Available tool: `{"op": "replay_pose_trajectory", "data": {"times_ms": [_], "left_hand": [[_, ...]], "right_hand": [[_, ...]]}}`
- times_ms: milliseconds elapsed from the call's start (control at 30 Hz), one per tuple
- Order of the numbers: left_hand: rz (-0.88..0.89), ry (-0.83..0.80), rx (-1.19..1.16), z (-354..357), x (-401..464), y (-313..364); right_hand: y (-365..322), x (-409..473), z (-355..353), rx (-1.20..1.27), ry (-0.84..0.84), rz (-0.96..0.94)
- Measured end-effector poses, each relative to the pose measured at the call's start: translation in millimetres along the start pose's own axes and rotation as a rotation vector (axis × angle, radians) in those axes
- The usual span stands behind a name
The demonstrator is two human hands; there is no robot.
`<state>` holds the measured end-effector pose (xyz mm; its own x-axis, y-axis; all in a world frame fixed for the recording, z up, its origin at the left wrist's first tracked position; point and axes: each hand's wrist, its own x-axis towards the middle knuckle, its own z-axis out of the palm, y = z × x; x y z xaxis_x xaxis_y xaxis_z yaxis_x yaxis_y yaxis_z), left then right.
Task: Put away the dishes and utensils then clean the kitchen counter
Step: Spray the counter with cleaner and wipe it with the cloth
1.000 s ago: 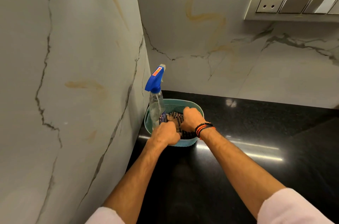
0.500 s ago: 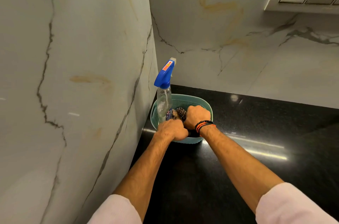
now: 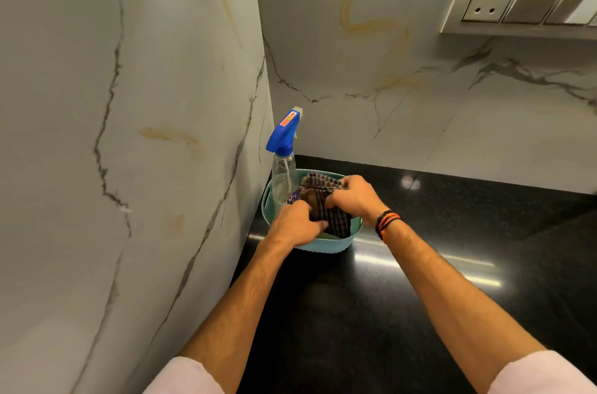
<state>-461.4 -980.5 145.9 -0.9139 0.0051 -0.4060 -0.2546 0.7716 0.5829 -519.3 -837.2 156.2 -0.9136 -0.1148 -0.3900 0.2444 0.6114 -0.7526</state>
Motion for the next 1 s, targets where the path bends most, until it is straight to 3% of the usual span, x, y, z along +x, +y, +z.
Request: {"op": "replay_pose_trajectory", "data": {"times_ms": [100, 200, 333, 400, 633, 900, 1000], "left_hand": [[0.016, 0.147, -0.256, -4, -15, 0], [-0.041, 0.200, -0.663, -8, -27, 0], [-0.112, -0.081, -1.360, -16, -47, -3], [-0.124, -0.244, -1.540, -15, -61, -6], [-0.163, -0.254, -1.548, 11, -81, -33], [-0.194, -0.129, -1.552, -2, -90, -40], [-0.185, -0.104, -1.574, -4, -90, -45]], "right_hand": [[9, -16, -17, 0.467, -0.115, 0.023], [11, -37, -35, 0.729, -0.260, 0.027], [18, -58, -40, 0.968, -0.401, -0.001], [21, -65, -32, 1.013, -0.471, -0.010], [23, -76, 1, 0.696, -0.463, -0.118], [0, -76, 12, 0.655, -0.303, -0.112], [-7, -72, 14, 0.404, -0.197, -0.127]]}}
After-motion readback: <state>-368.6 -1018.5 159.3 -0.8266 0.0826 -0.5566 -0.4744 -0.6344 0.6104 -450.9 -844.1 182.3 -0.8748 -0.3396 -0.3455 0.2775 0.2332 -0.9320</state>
